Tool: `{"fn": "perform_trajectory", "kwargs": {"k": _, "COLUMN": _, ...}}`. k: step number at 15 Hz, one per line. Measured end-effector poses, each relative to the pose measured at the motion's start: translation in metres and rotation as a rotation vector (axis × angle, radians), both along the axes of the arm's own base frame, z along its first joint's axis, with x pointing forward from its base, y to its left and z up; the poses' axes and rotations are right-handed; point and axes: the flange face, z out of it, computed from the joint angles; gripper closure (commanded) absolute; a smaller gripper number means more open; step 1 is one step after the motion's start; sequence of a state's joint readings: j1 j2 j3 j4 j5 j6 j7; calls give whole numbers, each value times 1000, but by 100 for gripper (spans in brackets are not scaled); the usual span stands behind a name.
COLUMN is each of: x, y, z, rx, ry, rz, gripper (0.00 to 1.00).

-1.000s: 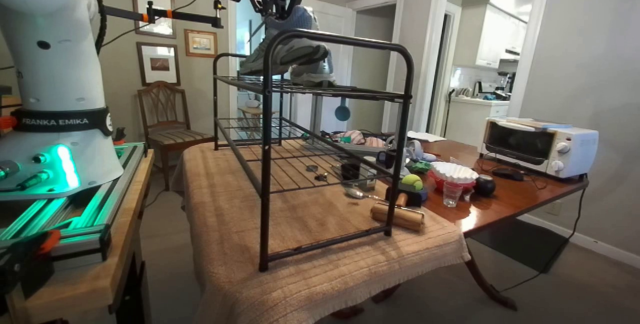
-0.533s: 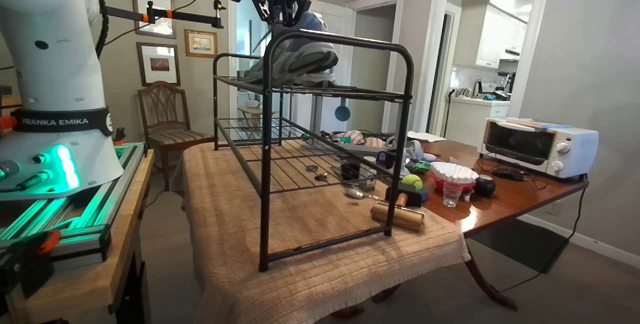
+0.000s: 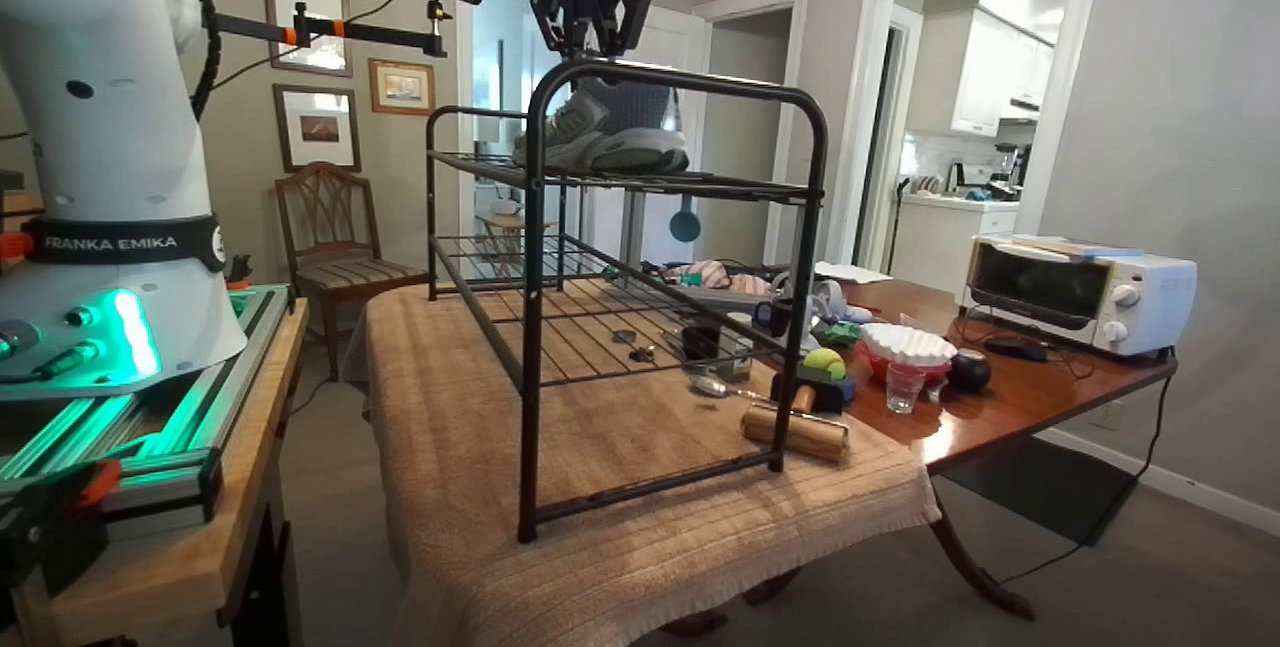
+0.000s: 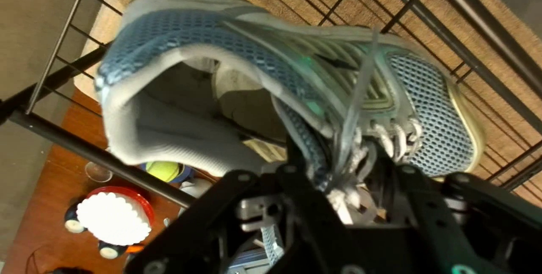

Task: Move the shoe in the front to the right and turn it around facing away from the wall

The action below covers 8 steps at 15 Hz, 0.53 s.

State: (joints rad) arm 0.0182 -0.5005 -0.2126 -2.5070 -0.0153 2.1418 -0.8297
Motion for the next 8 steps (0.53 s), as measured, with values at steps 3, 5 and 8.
{"fn": "perform_trajectory", "kwargs": {"k": 3, "x": 3, "y": 5, "z": 5, "rx": -1, "ry": -19, "rz": -149, "gripper": 7}}
{"fn": "perform_trajectory", "kwargs": {"k": 5, "x": 5, "y": 12, "z": 8, "rx": -3, "ry": -19, "rz": -259, "gripper": 0}}
{"fn": "perform_trajectory", "kwargs": {"k": 8, "x": 6, "y": 23, "z": 16, "rx": 3, "ry": -27, "rz": -428, "gripper": 0}}
